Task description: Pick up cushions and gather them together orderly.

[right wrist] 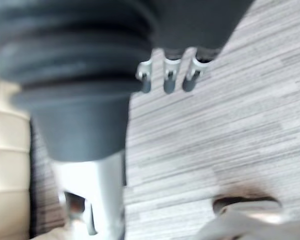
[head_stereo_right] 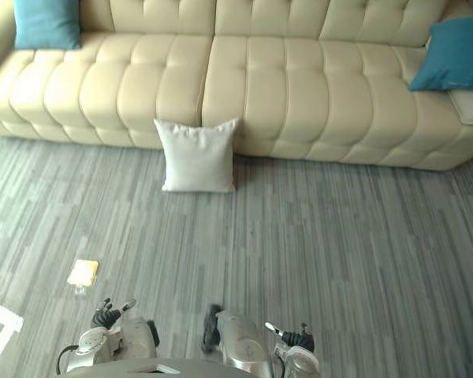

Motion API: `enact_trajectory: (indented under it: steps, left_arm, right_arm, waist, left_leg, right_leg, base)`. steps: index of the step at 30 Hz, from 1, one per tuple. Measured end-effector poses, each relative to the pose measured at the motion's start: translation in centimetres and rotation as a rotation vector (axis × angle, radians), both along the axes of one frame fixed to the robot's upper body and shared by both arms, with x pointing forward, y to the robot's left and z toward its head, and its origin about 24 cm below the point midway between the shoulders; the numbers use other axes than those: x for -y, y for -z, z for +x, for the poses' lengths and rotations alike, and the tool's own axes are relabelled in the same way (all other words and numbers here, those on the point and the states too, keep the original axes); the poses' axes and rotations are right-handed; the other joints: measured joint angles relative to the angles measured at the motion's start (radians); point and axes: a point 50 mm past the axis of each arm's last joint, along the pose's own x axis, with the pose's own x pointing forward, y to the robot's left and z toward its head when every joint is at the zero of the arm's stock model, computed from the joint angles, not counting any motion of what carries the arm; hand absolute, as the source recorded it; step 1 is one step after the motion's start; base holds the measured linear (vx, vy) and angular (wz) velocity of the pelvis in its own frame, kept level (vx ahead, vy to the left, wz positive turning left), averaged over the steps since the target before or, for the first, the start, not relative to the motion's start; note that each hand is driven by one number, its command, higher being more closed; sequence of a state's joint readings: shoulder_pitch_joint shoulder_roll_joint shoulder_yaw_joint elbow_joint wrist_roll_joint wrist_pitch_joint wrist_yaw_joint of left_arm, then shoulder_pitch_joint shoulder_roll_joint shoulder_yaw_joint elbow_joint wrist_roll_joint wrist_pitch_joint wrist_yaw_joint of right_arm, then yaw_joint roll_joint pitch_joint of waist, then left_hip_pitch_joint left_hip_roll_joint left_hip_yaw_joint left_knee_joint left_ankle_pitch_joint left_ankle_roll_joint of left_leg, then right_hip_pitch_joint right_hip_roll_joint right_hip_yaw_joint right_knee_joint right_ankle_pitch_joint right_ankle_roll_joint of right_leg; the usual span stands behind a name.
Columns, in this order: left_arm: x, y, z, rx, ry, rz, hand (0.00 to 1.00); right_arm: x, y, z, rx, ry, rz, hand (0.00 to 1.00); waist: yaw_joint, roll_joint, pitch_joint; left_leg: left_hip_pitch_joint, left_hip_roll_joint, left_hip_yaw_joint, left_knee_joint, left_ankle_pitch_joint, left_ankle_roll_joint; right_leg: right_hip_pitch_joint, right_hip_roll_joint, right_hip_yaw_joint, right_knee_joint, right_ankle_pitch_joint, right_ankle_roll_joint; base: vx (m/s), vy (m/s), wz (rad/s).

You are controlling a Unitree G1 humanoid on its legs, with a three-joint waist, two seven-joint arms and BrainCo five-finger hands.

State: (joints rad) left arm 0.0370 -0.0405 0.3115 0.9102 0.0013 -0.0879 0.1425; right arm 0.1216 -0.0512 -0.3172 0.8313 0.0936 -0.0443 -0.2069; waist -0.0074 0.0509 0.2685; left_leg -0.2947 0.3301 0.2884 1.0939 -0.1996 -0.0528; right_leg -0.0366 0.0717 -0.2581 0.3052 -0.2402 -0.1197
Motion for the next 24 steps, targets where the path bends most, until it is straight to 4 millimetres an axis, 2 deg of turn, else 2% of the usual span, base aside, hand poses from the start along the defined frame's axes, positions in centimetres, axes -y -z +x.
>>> enact_trajectory:
  steps: [2, 4, 5, 6, 7, 8, 10, 11, 12, 13, 15, 16, 17, 19, 21, 22, 23, 24]
  left_arm:
    - [-0.1, -0.3, 0.4, 0.022, 0.001, 0.008, 0.0]
    - [0.3, -0.4, 0.7, 0.039, 0.011, 0.005, 0.0]
    - [0.3, -0.5, 0.9, 0.044, 0.014, 0.008, 0.0]
    - [0.3, -0.5, 0.9, 0.043, 0.015, 0.008, 0.0]
    - [0.5, -0.4, 0.5, 0.035, 0.015, 0.004, 0.0]
    - [0.6, -0.3, 0.4, 0.034, 0.015, 0.0, 0.0]
    - [-0.8, -0.5, 0.5, 0.033, 0.025, 0.038, 0.0]
    - [-1.1, -0.5, 0.6, 0.031, 0.029, 0.045, 0.0]
    - [-1.1, -0.4, 0.5, 0.021, 0.041, 0.045, 0.0]
    - [-0.9, -0.2, 0.2, 0.002, 0.056, 0.043, 0.0]
    - [-0.5, 0.1, -0.3, -0.026, 0.083, 0.038, 0.0]
    - [-0.4, 0.2, -0.3, -0.032, 0.106, 0.042, 0.0]
    - [-0.5, 0.2, -0.4, -0.036, 0.116, 0.047, 0.0]
    - [-0.7, 0.4, -0.8, -0.059, 0.12, 0.049, 0.0]
    - [-0.7, 0.5, -1.0, -0.067, 0.119, 0.049, 0.0]
    - [-0.8, 0.7, -1.5, -0.079, 0.1, 0.042, 0.0]
    - [-0.8, 0.7, -1.5, -0.079, 0.091, 0.039, 0.0]
    - [-0.8, 0.8, -1.8, -0.086, 0.073, 0.031, 0.0]
  right_arm:
    - [-0.5, -0.2, 0.6, 0.018, -0.027, 0.004, 0.0]
    - [-1.4, -0.4, 1.4, 0.047, -0.049, 0.021, 0.0]
    - [-1.9, -0.4, 1.8, 0.058, -0.049, 0.036, 0.0]
    - [-2.1, -0.4, 1.8, 0.06, -0.049, 0.04, 0.0]
    - [-2.4, -0.3, 1.7, 0.055, -0.052, 0.047, 0.0]
    - [-2.4, -0.2, 1.6, 0.052, -0.053, 0.049, 0.0]
    - [-4.1, 0.1, 1.6, 0.048, -0.056, 0.091, 0.0]
    - [-4.6, 0.2, 1.5, 0.046, -0.057, 0.106, 0.0]
    - [-4.7, 0.3, 1.5, 0.038, -0.068, 0.11, 0.0]
    - [-4.8, 0.2, 1.6, 0.041, -0.074, 0.11, 0.0]
    - [-5.0, 0.1, 1.9, 0.053, -0.097, 0.113, 0.0]
    - [-5.1, 0.1, 2.0, 0.058, -0.106, 0.113, 0.0]
    - [-5.2, 0.1, 2.1, 0.06, -0.111, 0.114, 0.0]
    - [-5.1, 0.0, 2.1, 0.064, -0.107, 0.112, 0.0]
    - [-4.9, -0.1, 2.2, 0.073, -0.104, 0.107, 0.0]
    - [-4.8, -0.2, 2.2, 0.077, -0.099, 0.104, 0.0]
    - [-4.8, -0.2, 2.2, 0.077, -0.097, 0.104, 0.0]
    - [-4.5, -0.2, 2.2, 0.08, -0.092, 0.098, 0.0]
  waist:
    - [0.01, -0.008, -0.002]
    - [0.027, -0.02, -0.004]
    - [0.042, -0.023, -0.005]
    - [0.046, -0.023, -0.007]
    - [0.053, -0.02, -0.026]
    - [0.06, -0.027, -0.037]
    - [0.054, -0.095, -0.083]
    - [0.055, -0.11, -0.09]
    - [0.062, -0.114, -0.093]
    - [0.063, -0.112, -0.093]
    - [0.056, -0.098, -0.093]
    - [0.049, -0.091, -0.093]
    - [0.044, -0.099, -0.098]
    - [0.038, -0.107, -0.103]
    - [0.03, -0.105, -0.103]
    - [0.025, -0.104, -0.103]
    - [0.023, -0.104, -0.103]
    - [0.021, -0.096, -0.106]
  left_leg:
    - [-0.052, -0.015, 0.058, -0.185, -0.04, 0.012]
    - [-0.067, -0.072, 0.069, -0.453, -0.031, 0.009]
    - [-0.071, -0.098, 0.052, -0.574, 0.003, 0.01]
    - [-0.072, -0.113, 0.039, -0.63, 0.029, 0.009]
    - [-0.072, -0.131, -0.005, -0.72, 0.136, 0.025]
    - [-0.069, -0.133, -0.017, -0.707, 0.193, 0.047]
    - [-0.069, -0.158, 0.036, -0.65, 0.127, 0.074]
    - [-0.06, -0.158, 0.057, -0.618, 0.097, 0.086]
    - [-0.033, -0.158, 0.077, -0.602, 0.07, 0.098]
    - [0.025, -0.167, 0.096, -0.605, 0.038, 0.11]
    - [0.111, -0.174, 0.104, -0.627, -0.012, 0.105]
    - [0.143, -0.178, 0.107, -0.627, -0.039, 0.103]
    - [0.16, -0.185, 0.11, -0.629, -0.052, 0.102]
    - [0.222, -0.196, 0.113, -0.656, -0.087, 0.097]
    - [0.278, -0.193, 0.112, -0.684, -0.1, 0.083]
    - [0.327, -0.186, 0.109, -0.713, -0.107, 0.07]
    - [0.34, -0.183, 0.108, -0.72, -0.109, 0.064]
    - [0.371, -0.169, 0.104, -0.734, -0.117, 0.043]
  right_leg:
    - [0.086, -0.015, 0.009, -0.06, 0.012, 0.02]
    - [0.154, -0.039, 0.042, -0.091, 0.005, 0.062]
    - [0.185, -0.051, 0.064, -0.1, -0.01, 0.088]
    - [0.201, -0.054, 0.077, -0.105, -0.018, 0.102]
    - [0.228, -0.055, 0.119, -0.112, -0.047, 0.149]
    - [0.235, -0.06, 0.144, -0.112, -0.055, 0.162]
    - [0.217, -0.125, 0.197, -0.076, -0.053, 0.184]
    - [0.201, -0.14, 0.214, -0.03, -0.041, 0.184]
    - [0.184, -0.151, 0.235, 0.039, -0.023, 0.184]
    - [0.156, -0.165, 0.248, 0.151, 0.021, 0.189]
    - [0.089, -0.185, 0.252, 0.378, 0.108, 0.215]
    - [0.028, -0.197, 0.253, 0.523, 0.111, 0.23]
    - [-0.022, -0.209, 0.245, 0.605, 0.111, 0.23]
    - [-0.127, -0.243, 0.195, 0.733, 0.089, 0.212]
    - [-0.172, -0.246, 0.162, 0.728, 0.051, 0.203]
    - [-0.199, -0.24, 0.114, 0.641, 0.002, 0.185]
    - [-0.205, -0.238, 0.101, 0.597, -0.013, 0.18]
    - [-0.221, -0.215, 0.074, 0.473, -0.028, 0.175]
  base:
    - [0.53, 0.083, -0.26]
    - [0.47, 0.123, -0.38]
    - [0.39, 0.149, -0.49]
    - [0.56, 0.278, -0.7]
    - [0.47, 0.269, -0.7]
    - [0.6, 0.361, -0.82]
    - [0.56, 0.323, -0.57]
    - [0.53, 0.292, -0.49]
    - [0.47, 0.275, -0.54]
    - [0.43, 0.263, -0.5]
    - [0.33, 0.207, -0.33]
    - [0.28, 0.14, -0.11]
    - [0.25, 0.071, -0.03]
    - [0.26, 0.005, -0.06]
    - [0.21, -0.061, -0.04]
    - [0.15, -0.098, 0.05]
    - [0.27, -0.207, 0.07]
    - [0.35, -0.253, 0.04]
